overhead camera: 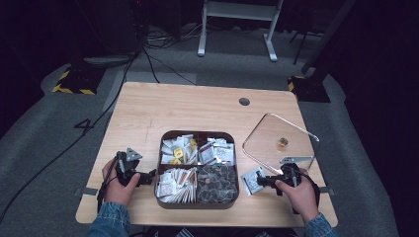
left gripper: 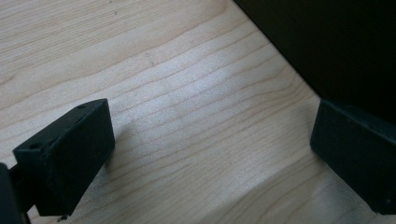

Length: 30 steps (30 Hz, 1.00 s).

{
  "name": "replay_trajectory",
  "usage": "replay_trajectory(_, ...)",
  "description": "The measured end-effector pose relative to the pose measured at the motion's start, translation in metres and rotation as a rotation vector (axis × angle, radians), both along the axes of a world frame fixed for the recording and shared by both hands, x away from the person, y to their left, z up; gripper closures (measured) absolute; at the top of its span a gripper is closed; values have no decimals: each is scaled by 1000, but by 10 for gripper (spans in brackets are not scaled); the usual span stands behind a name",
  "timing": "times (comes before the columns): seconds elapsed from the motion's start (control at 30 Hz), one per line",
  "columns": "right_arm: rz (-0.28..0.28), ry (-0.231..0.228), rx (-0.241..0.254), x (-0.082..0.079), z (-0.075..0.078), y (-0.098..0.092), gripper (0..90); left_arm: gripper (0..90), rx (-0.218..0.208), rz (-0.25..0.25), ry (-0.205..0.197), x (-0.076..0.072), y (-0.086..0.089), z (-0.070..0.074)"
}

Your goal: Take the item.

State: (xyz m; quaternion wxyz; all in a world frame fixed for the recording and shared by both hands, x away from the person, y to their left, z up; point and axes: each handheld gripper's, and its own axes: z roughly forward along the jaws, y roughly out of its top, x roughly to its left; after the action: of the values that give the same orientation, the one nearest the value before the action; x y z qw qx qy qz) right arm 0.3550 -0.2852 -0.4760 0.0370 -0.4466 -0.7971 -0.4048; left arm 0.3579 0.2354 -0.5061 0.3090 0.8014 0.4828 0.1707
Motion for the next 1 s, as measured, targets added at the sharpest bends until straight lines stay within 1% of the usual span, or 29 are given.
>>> replay_trajectory(0.13,-17,-4,-15,3,-4,-2,785,1,0,0,-1,0,0,0)
replay_trajectory(0.23,-30,-30,-46,5,-7,-4,729,1,0,0,0,0,0,0)
replay_trajectory(0.3,-37,-57,-77,5,-8,-4,668,1,0,1,-1,0,0,0)
replay_trajectory(0.33,-37,-57,-77,5,-8,-4,668,1,0,1,-1,0,0,0)
replay_trajectory(0.37,-41,-91,-120,6,-9,-4,604,1,0,1,-1,0,0,0)
replay_trajectory(0.43,-44,-122,-151,6,-9,-4,570,1,0,0,-1,0,0,0)
replay_trajectory(0.5,-46,-127,-155,6,-9,-4,562,1,0,1,-1,0,0,0)
replay_trajectory(0.53,-55,-137,-147,6,-8,-4,536,1,0,1,-1,0,0,0)
replay_trajectory(0.6,-59,-146,-145,7,-7,-5,525,1,0,0,-1,0,0,0)
replay_trajectory(0.67,-65,-168,-142,7,-5,-6,502,1,0,0,-1,0,0,0)
replay_trajectory(0.87,-74,-180,-134,7,-2,-6,495,1,0,1,-1,0,0,0)
replay_trajectory(0.9,-76,-190,-130,7,-1,-6,489,1,0,0,-1,0,0,0)
replay_trajectory(1.0,-80,-197,-124,7,1,-7,481,1,0,0,-1,0,0,0)
